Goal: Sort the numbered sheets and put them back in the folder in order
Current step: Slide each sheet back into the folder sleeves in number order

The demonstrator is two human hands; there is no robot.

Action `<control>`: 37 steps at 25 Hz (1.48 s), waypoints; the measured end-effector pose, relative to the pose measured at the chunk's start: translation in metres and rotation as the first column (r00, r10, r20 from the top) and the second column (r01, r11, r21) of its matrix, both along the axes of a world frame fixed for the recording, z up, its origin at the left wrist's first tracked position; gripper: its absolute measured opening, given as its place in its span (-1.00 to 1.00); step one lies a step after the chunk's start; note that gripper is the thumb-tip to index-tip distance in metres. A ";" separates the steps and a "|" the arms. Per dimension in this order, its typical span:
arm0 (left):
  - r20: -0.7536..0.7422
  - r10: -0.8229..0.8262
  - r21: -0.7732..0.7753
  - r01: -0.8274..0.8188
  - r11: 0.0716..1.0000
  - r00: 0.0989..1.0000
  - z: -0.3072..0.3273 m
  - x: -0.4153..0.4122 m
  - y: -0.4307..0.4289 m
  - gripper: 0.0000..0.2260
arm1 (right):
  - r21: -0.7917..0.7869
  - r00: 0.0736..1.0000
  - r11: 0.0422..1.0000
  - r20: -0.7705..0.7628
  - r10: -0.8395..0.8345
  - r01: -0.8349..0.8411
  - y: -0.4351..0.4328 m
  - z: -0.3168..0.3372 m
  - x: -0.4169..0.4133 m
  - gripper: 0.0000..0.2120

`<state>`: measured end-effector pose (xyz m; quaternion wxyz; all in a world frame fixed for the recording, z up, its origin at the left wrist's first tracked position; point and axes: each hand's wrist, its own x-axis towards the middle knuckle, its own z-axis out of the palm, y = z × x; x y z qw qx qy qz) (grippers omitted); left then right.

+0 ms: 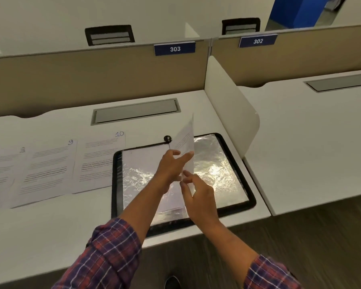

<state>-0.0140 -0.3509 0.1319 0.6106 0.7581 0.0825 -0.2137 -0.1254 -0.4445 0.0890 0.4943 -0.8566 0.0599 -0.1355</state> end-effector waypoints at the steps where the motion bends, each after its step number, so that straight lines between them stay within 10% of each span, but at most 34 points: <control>1: 0.027 0.016 0.034 -0.017 0.999 1.000 0.000 0.003 0.011 -0.57 | -0.018 0.998 0.998 0.002 0.064 -0.064 0.008 -0.001 0.000 -0.67; 7: 0.100 0.204 0.126 -0.216 0.968 0.974 -0.023 -0.009 0.093 -0.78 | 0.007 0.981 0.982 -0.022 0.191 -0.190 0.033 -0.022 0.010 -0.48; 15: 0.101 0.309 0.303 -0.325 0.896 0.946 -0.075 -0.033 0.160 -0.64 | -0.447 0.851 0.767 -0.468 0.237 -0.459 0.043 -0.071 0.040 -0.14; 21: 0.285 0.122 0.495 -0.255 0.831 0.951 -0.109 -0.046 0.171 -0.56 | -0.612 0.814 0.542 -0.492 0.309 -0.576 0.060 -0.093 0.040 -0.14; 28: 0.248 -0.424 0.908 -0.056 0.416 0.871 -0.140 -0.067 0.191 -0.62 | -0.605 0.771 0.479 -0.479 0.420 -0.636 0.085 -0.113 0.038 -0.14; 37: 0.112 -0.538 0.925 0.111 0.364 0.836 -0.150 -0.085 0.215 -0.40 | -0.656 0.790 0.461 -0.388 0.474 -0.598 0.108 -0.130 0.067 -0.23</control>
